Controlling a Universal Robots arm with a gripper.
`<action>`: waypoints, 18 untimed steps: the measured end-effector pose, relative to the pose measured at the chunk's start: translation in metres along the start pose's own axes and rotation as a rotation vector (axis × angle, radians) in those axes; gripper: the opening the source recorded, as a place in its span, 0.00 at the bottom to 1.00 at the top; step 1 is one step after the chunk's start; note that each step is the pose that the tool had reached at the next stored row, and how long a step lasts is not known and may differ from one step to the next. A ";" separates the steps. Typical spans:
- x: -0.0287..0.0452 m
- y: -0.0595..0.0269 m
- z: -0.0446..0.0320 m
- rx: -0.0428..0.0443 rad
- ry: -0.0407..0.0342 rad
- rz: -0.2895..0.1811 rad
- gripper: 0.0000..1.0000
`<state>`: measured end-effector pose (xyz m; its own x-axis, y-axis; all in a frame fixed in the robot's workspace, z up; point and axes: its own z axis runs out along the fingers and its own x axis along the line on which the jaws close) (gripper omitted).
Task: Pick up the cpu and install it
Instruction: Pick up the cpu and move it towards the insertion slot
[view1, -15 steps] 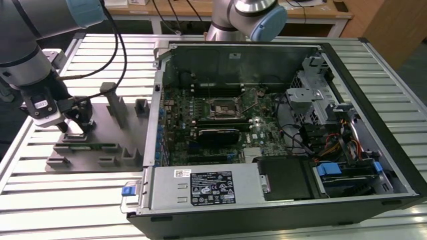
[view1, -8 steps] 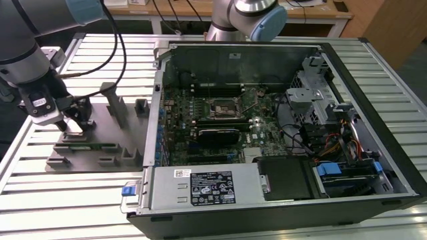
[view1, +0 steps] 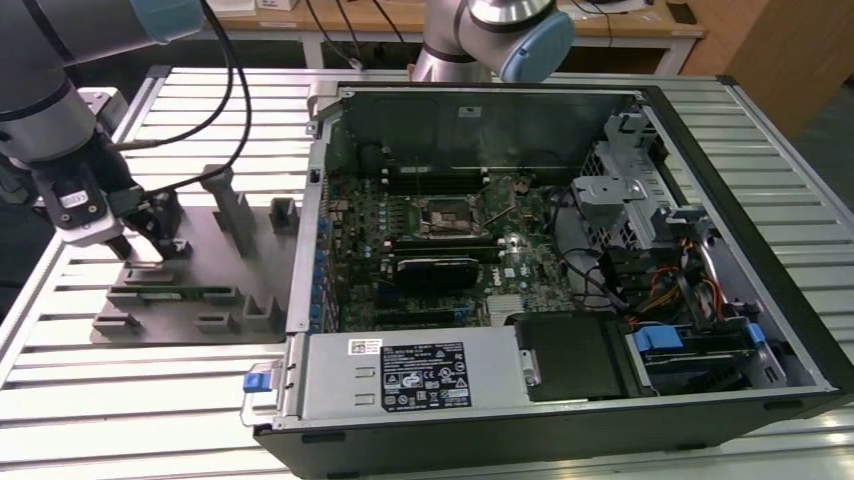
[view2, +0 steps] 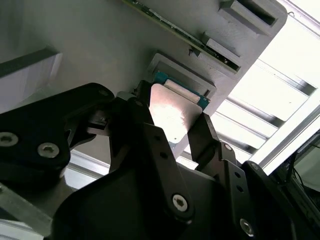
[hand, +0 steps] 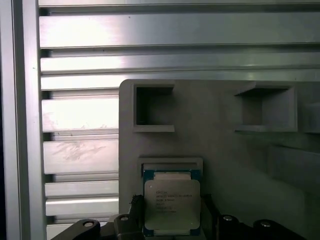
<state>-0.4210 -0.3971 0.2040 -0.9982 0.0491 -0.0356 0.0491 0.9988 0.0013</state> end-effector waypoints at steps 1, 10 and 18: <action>0.0000 0.0000 -0.0010 0.0000 0.0000 0.000 0.54; -0.0004 0.0000 -0.0123 0.0000 -0.0002 0.000 0.54; -0.0009 0.0000 -0.0241 0.0000 -0.0001 0.000 0.54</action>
<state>-0.4210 -0.3971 0.2281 -0.9982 0.0491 -0.0358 0.0491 0.9988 0.0012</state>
